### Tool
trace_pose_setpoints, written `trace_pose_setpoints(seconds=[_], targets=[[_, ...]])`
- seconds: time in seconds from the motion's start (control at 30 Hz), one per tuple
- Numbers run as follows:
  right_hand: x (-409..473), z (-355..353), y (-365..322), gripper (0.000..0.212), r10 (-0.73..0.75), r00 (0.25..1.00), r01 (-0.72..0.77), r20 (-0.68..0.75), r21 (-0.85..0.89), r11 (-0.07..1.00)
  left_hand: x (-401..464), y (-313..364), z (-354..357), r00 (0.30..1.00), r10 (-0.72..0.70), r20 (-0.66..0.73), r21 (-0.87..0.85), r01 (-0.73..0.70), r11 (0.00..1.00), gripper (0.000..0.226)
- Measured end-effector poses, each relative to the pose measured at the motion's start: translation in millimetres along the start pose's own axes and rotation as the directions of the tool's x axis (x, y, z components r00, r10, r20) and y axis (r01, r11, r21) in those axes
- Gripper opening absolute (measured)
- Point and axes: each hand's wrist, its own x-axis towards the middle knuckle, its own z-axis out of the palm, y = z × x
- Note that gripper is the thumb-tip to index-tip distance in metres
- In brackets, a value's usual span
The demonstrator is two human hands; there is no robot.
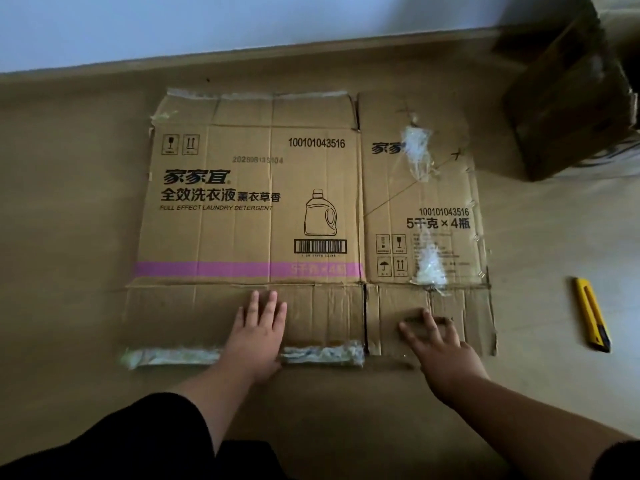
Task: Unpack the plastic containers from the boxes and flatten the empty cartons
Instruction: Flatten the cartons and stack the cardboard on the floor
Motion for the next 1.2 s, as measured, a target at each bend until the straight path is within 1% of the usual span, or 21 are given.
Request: trace_pose_setpoints(seconds=[0.1,0.2,0.33,0.43,0.5,0.6,0.7,0.8,0.93,1.0,1.1,1.2], targets=[[5,-5,-1,0.095,0.048,0.999,-0.048,0.006,0.009,0.999,6,-1,-4,0.993,0.113,-0.020,0.079,-0.111,0.991,0.090],[17,-8,5,0.091,0.143,0.990,-0.142,-0.008,0.099,0.985,18,12,-10,0.982,0.182,-0.048,0.101,-0.177,0.979,0.072],[34,-20,35,0.079,0.207,0.978,-0.203,-0.009,0.173,0.964,38,35,-32,0.975,0.211,-0.062,0.103,-0.204,0.973,0.072],[47,-35,62,0.077,0.263,0.965,-0.257,-0.002,0.201,0.945,51,55,-50,0.979,0.194,-0.063,0.085,-0.188,0.978,0.073],[56,-41,79,0.080,0.288,0.957,-0.286,0.026,0.235,0.929,59,69,-61,0.981,0.180,-0.077,0.080,-0.174,0.981,0.075],[70,-47,95,0.087,0.266,0.961,-0.278,0.079,0.284,0.918,67,81,-68,0.984,0.147,-0.102,0.107,-0.136,0.985,0.074],[82,-49,104,0.093,0.234,0.967,-0.251,0.097,0.250,0.935,70,85,-68,0.987,0.105,-0.122,0.104,-0.092,0.990,0.073],[83,-50,108,0.094,0.212,0.972,-0.228,0.098,0.205,0.952,71,88,-75,0.994,0.081,-0.079,0.077,-0.075,0.994,0.074],[79,-71,113,0.075,0.179,0.983,-0.180,0.035,0.054,0.982,65,97,-88,0.999,0.054,-0.005,0.052,-0.053,0.997,0.079],[80,-78,118,0.068,0.158,0.987,-0.158,0.018,0.036,0.987,59,100,-91,0.999,0.040,0.001,0.044,-0.040,0.998,0.078],[80,-86,123,0.065,0.122,0.993,-0.122,0.006,0.010,0.992,53,103,-93,1.000,0.025,-0.008,0.005,-0.025,1.000,0.075],[78,-93,122,0.056,0.135,0.991,-0.134,-0.020,0.047,0.990,47,104,-92,0.999,0.015,-0.042,-0.025,-0.016,1.000,0.073]])
